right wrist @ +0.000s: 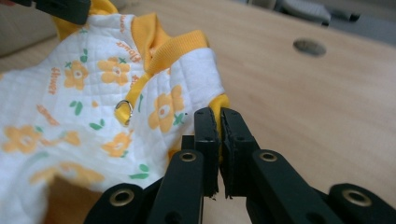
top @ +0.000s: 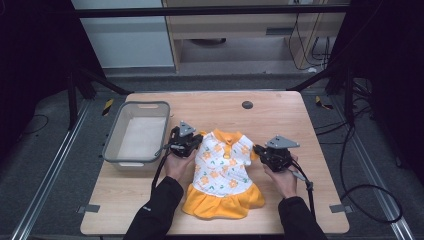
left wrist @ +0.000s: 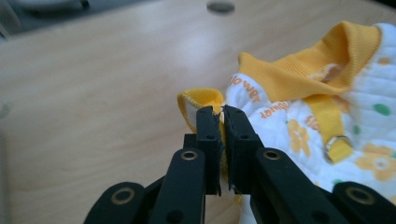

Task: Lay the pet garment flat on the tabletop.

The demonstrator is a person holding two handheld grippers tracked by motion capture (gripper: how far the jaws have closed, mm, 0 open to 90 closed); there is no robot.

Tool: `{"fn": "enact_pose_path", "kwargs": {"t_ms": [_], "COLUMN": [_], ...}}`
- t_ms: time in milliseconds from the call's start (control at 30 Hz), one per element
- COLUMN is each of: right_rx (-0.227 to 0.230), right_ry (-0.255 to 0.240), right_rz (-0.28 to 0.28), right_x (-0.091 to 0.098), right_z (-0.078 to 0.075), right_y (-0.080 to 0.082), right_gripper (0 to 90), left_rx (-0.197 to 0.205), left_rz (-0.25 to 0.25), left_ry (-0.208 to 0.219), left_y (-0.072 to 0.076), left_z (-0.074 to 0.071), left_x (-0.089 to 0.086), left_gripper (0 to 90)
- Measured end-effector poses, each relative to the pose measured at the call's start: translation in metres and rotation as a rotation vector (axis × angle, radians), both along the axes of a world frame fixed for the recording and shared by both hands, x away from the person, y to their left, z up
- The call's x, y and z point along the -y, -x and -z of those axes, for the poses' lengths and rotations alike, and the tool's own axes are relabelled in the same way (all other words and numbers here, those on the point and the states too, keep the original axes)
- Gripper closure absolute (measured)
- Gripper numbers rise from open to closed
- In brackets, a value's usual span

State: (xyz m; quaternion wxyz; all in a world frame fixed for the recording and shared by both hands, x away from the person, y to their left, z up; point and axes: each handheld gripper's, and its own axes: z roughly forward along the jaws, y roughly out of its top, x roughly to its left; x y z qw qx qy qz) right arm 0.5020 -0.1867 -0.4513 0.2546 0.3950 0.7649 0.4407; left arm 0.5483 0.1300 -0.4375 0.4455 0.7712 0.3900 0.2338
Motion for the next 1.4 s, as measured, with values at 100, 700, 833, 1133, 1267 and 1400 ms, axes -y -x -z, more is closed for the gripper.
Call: {"fn": "enact_pose_path", "kwargs": {"t_ms": [100,700,833,1133,1267,1400], "right_rx": [0.055,0.107,0.099,0.043,-0.003,-0.043], "right_ry": [0.021,0.041,0.014,-0.004,0.011,0.006], "right_rz": [0.011,0.064,0.027,-0.046,-0.052,-0.049], "right_x": [-0.009,-0.011,-0.005,0.001,0.005,0.014], "right_z": [-0.014,-0.045,-0.056,-0.052,-0.039,-0.022], "right_y": [-0.012,-0.022,0.001,0.049,0.067,0.082], "right_gripper": [86.2,60.0,56.0,50.4,50.1,50.1], "left_rx": [0.084,0.0,0.003,-0.015,-0.055,-0.114], "left_rz": [-0.041,-0.096,-0.028,0.063,0.062,0.055], "left_ry": [0.015,0.071,0.057,-0.036,-0.048,-0.06], "left_y": [0.003,-0.001,0.025,0.079,0.096,0.11], "left_z": [-0.014,-0.027,-0.04,-0.035,-0.02,0.003], "left_x": [-0.004,-0.038,-0.037,-0.047,-0.057,-0.067], "left_gripper": [85.1,39.9,39.9,40.7,42.1,44.0]}}
